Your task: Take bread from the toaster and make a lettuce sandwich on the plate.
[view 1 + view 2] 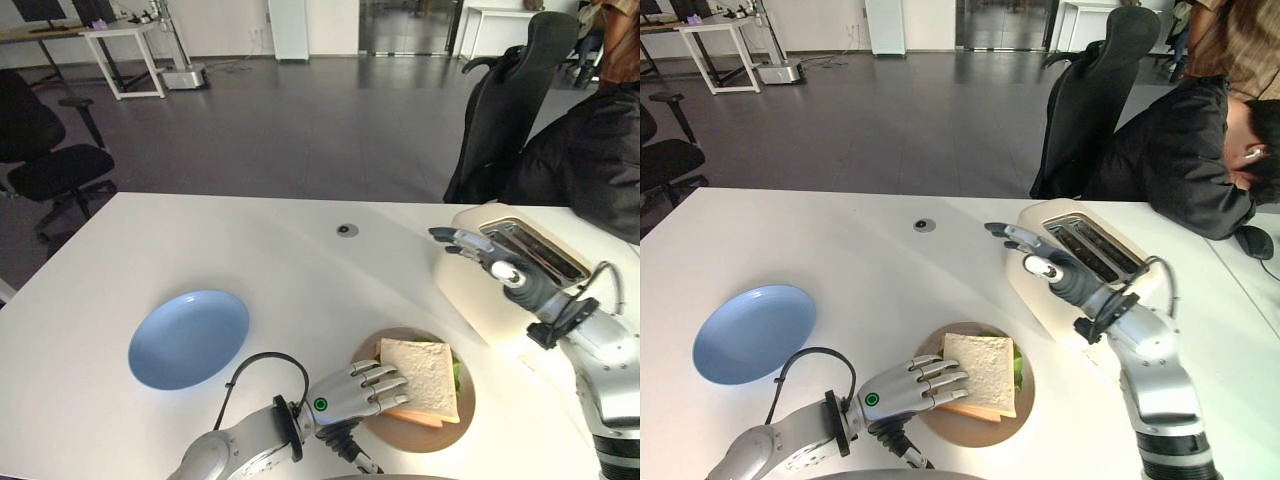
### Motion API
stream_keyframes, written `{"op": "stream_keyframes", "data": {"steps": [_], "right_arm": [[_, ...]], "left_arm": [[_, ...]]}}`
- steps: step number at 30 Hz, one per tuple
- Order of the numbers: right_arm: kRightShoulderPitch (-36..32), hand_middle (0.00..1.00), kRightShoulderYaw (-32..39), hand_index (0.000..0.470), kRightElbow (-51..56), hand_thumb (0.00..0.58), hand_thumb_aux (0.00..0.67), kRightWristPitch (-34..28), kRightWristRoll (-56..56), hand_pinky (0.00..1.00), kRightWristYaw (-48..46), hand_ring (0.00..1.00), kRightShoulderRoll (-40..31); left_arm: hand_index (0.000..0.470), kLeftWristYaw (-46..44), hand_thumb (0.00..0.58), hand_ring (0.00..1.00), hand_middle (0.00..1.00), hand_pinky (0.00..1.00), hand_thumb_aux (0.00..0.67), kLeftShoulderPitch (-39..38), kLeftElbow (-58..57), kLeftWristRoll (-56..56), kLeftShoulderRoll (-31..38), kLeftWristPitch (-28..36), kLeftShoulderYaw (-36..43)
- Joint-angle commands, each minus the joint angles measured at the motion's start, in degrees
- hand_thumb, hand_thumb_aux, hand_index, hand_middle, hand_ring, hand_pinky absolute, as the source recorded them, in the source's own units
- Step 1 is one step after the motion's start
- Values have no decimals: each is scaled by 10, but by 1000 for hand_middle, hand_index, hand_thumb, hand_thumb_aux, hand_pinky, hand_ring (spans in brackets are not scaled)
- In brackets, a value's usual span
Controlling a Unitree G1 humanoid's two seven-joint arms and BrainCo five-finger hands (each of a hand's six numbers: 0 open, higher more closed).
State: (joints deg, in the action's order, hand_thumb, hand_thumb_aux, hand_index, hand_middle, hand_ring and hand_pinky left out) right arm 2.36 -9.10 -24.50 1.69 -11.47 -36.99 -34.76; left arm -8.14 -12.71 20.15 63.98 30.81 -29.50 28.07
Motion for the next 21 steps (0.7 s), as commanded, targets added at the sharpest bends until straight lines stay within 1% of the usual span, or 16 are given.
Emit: {"op": "stream_keyframes", "data": {"steps": [1,2,3,4,5,7,9,10,11,13,16,19,21], "right_arm": [[133,8,-69,0,-19,0,0,109,20,8,-102,8,-81],[174,278,-81,7,-24,18,11,136,25,278,-129,278,-96],[204,729,-95,240,-32,441,342,150,23,729,-147,729,-106],[222,949,-109,435,-38,577,620,156,17,949,-157,949,-112],[234,957,-122,470,-40,580,670,160,12,957,-164,957,-117],[260,957,-135,470,-31,580,670,177,20,957,-180,957,-128],[300,961,-123,470,-21,580,670,191,47,961,-204,961,-141],[322,969,-104,470,-9,580,670,200,75,969,-214,969,-148],[340,1000,-85,470,4,580,670,208,107,1000,-219,1000,-154],[351,1000,-52,470,30,580,670,213,165,1000,-213,1000,-158],[334,1000,4,470,54,580,670,213,227,1000,-197,1000,-152],[262,1000,86,470,89,580,670,216,287,1000,-179,1000,-132],[219,1000,139,470,132,580,670,227,337,1000,-156,1000,-114]], "left_arm": [[240,7,441,1000,1000,1000,342,-12,45,-111,-18,6,-35],[374,20,556,1000,1000,1000,533,-10,68,-160,-28,4,-56],[470,31,580,1000,1000,1000,670,-8,88,-208,-33,1,-80],[470,37,580,1000,1000,1000,670,-7,104,-258,-33,-5,-104],[470,37,580,1000,1000,1000,670,-8,115,-302,-28,-10,-125],[470,25,580,1000,1000,1000,670,-21,118,-370,-3,-26,-161],[470,-16,580,1000,1000,1000,670,-51,92,-405,53,-53,-180],[470,-47,580,1000,1000,1000,670,-73,70,-410,90,-67,-177],[470,-79,580,1000,1000,1000,670,-93,51,-409,123,-73,-169],[470,-135,580,1000,1000,1000,670,-114,21,-399,159,-72,-139],[470,-193,580,1000,1000,1000,670,-111,-13,-368,157,-60,-78],[470,-203,580,1000,1000,1000,670,-76,-48,-306,106,-39,-30],[470,-185,580,1000,1000,1000,670,-35,-83,-248,61,-16,-10]]}}
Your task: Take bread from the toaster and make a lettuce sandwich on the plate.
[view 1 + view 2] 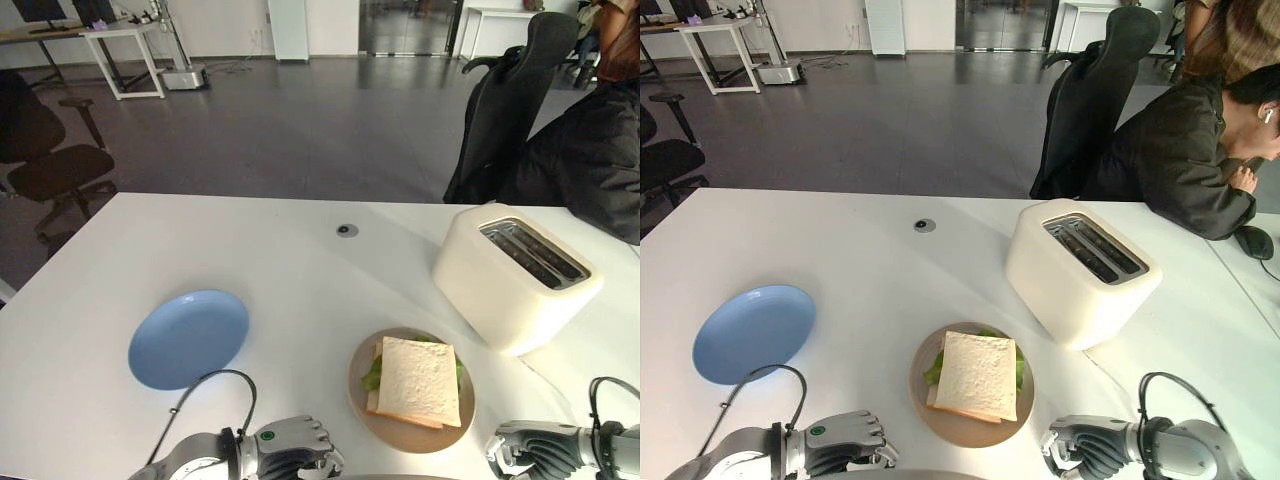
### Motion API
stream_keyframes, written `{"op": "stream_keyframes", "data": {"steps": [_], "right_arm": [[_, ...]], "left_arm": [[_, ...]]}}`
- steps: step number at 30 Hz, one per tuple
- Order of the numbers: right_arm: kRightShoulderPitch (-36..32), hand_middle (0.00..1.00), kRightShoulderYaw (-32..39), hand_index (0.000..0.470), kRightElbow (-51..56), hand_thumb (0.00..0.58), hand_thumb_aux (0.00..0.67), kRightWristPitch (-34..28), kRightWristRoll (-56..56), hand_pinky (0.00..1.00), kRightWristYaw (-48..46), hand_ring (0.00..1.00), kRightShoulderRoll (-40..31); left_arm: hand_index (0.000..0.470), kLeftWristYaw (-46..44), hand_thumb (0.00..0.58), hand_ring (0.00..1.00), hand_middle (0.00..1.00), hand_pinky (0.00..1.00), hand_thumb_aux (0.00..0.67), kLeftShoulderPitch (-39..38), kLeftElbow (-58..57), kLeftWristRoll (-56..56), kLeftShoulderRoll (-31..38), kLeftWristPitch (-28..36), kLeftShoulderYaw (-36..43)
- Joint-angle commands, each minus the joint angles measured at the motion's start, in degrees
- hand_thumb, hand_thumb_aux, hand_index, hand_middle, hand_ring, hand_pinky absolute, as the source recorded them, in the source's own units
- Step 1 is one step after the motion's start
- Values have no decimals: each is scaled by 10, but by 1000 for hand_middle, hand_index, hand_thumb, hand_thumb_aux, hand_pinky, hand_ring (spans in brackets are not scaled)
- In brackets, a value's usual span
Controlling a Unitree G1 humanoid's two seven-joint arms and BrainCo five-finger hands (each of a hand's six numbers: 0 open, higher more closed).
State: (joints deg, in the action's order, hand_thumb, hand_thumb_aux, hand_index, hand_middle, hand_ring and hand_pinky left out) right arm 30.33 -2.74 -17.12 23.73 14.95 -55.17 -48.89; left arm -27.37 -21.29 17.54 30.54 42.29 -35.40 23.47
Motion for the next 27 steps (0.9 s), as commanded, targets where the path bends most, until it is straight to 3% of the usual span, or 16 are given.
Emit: {"op": "stream_keyframes", "data": {"steps": [1,5,9,10,11,14,20,21,22,24,25,26,27], "right_arm": [[-80,1000,95,470,80,580,670,8,93,1000,43,1000,39],[-191,914,163,470,190,580,670,7,157,914,138,914,110],[-299,910,203,470,331,580,670,-60,195,910,248,910,199],[-329,694,210,470,375,580,670,-70,202,694,277,694,216],[-367,651,218,470,429,580,670,-77,208,651,308,651,235],[-461,647,242,470,558,580,670,-72,228,647,394,647,275],[-458,635,237,470,527,580,670,-16,185,635,433,635,264],[-450,510,233,439,507,577,625,-10,177,510,433,510,256],[-442,200,227,348,487,541,497,-4,170,200,433,200,246],[-407,173,197,286,412,491,407,1,140,173,425,173,215],[-379,161,179,175,365,352,250,-1,121,161,418,161,199],[-342,145,158,0,310,0,0,-1,99,145,409,145,182],[-303,86,140,0,258,0,0,-4,75,86,398,86,170]], "left_arm": [[470,18,580,1000,1000,1000,670,70,-72,112,-71,53,43],[470,71,580,1000,1000,1000,670,139,-135,190,-129,105,56],[470,142,580,1000,1000,1000,670,232,-239,240,-151,158,48],[470,166,580,1000,1000,1000,670,268,-286,252,-148,171,47],[470,193,580,1000,1000,1000,670,306,-339,259,-145,179,45],[470,248,580,1000,1000,1000,670,378,-430,260,-148,190,48],[470,292,580,1000,1000,1000,670,398,-450,241,-143,179,64],[470,285,580,1000,1000,1000,670,383,-426,226,-136,173,58],[470,273,580,1000,1000,1000,670,366,-393,213,-127,170,51],[466,239,580,1000,1000,1000,665,314,-283,185,-100,175,30],[400,221,567,1000,1000,1000,570,283,-224,160,-92,179,17],[317,209,519,902,902,902,452,241,-158,126,-90,181,1],[254,203,458,4,4,4,363,196,-99,91,-94,184,-12]]}}
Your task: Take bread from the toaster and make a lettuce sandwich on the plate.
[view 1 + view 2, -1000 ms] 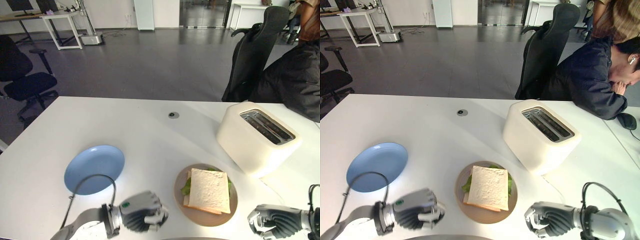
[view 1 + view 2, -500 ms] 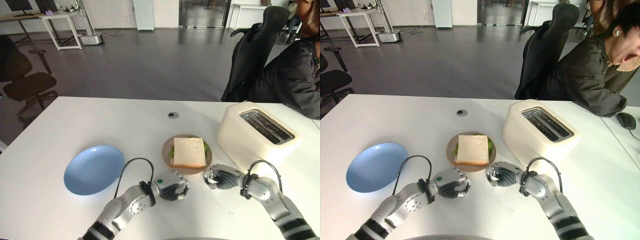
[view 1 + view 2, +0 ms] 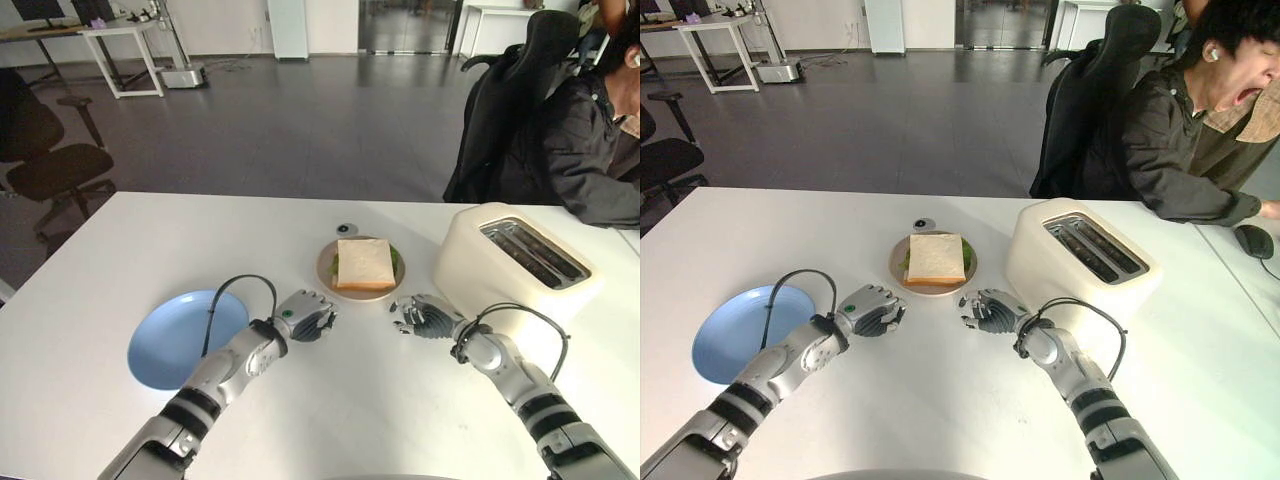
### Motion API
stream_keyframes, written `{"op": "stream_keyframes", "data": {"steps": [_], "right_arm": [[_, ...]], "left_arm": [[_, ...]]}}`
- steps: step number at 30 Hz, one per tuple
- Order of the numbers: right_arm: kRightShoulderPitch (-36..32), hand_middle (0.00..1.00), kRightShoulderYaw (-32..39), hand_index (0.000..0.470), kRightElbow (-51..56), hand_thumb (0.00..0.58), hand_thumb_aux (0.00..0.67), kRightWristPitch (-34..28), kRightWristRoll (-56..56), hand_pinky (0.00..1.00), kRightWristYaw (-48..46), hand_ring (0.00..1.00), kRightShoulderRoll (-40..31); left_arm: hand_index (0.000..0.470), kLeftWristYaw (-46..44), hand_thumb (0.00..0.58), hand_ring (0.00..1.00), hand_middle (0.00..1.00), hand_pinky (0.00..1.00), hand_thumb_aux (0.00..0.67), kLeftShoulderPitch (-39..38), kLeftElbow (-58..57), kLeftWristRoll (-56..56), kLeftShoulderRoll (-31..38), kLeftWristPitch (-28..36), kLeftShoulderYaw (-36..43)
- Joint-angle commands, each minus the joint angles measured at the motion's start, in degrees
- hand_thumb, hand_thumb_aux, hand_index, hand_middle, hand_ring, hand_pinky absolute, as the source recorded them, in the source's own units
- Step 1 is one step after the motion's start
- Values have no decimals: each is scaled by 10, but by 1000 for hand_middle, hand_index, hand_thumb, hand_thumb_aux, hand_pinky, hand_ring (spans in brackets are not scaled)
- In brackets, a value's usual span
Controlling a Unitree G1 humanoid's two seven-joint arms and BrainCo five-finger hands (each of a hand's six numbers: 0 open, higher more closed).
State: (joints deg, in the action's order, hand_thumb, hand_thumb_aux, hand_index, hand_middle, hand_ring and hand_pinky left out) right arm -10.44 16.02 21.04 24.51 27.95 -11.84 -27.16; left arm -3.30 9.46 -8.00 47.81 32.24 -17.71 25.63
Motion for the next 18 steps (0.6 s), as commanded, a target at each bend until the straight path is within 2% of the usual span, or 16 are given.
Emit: {"op": "stream_keyframes", "data": {"steps": [1,2,4,6,10,14,18], "right_arm": [[147,0,-59,0,-182,0,0,-14,-90,0,-49,0,-53],[184,0,-66,0,-233,0,0,-20,-126,0,-62,0,-52],[249,0,-65,0,-322,0,0,-26,-205,0,-78,0,-35],[283,0,-64,0,-364,0,0,-31,-271,0,-83,0,-11],[289,0,-91,0,-358,0,0,-26,-334,0,-76,0,27],[268,0,-117,0,-354,0,0,-29,-360,0,-74,0,48],[272,0,-112,0,-356,0,0,-23,-354,0,-90,0,52]], "left_arm": [[65,-40,148,0,0,0,92,-159,211,-124,-4,9,-44],[0,-42,0,0,0,0,0,-195,250,-165,-17,10,-50],[0,-52,0,0,0,0,0,-241,293,-290,-47,-1,-60],[0,-71,0,0,0,0,0,-259,303,-386,-63,-12,-70],[0,-131,0,0,0,0,0,-282,285,-564,-82,-52,-93],[0,-183,0,0,0,0,0,-258,250,-649,-96,-57,-119],[0,-205,0,0,0,0,0,-248,239,-656,-105,-61,-137]]}}
